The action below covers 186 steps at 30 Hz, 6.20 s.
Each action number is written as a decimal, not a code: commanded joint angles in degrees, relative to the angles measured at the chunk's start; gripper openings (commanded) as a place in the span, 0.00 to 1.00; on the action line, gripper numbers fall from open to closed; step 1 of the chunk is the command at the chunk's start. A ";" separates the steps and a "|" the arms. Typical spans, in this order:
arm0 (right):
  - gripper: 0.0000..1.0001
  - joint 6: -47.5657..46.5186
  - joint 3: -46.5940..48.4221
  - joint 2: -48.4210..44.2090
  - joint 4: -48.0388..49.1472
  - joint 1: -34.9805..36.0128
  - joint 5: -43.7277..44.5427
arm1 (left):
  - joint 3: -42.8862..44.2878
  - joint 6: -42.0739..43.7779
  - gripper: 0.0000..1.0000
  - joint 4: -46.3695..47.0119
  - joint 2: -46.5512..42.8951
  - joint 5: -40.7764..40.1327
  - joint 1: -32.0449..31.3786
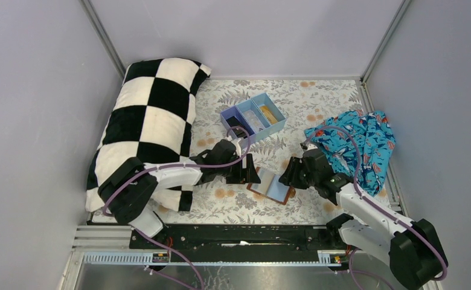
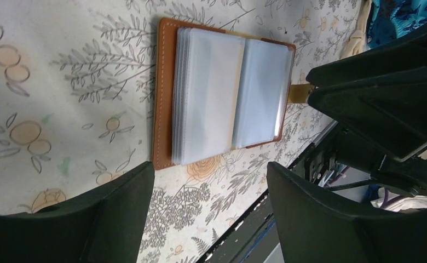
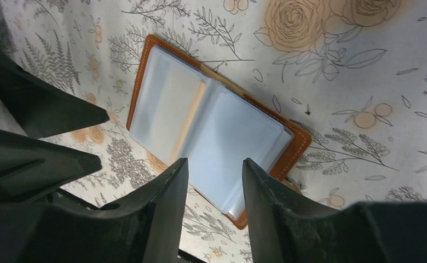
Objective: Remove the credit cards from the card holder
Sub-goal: Remove the credit card from the card holder, then place the credit card in the storage box.
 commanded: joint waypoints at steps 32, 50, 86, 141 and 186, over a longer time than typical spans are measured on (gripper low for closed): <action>0.48 4.80 -5.23 11.02 14.29 0.23 -2.30 | 7.50 -2.85 0.66 13.68 10.60 11.22 -1.05; 0.49 8.15 -8.35 -2.66 7.35 0.14 6.34 | 7.92 -9.99 0.62 25.92 14.96 17.81 -3.02; 0.25 4.47 -8.95 -0.46 13.61 0.11 -0.29 | 12.71 -2.26 0.62 8.59 15.41 8.80 -3.77; 0.33 3.90 -6.53 -0.28 8.64 0.14 0.84 | 2.56 1.13 0.00 7.43 2.50 10.11 6.41; 0.00 -2.11 13.61 9.14 21.57 -0.38 -16.21 | 3.72 1.27 0.60 2.10 -15.56 14.90 12.29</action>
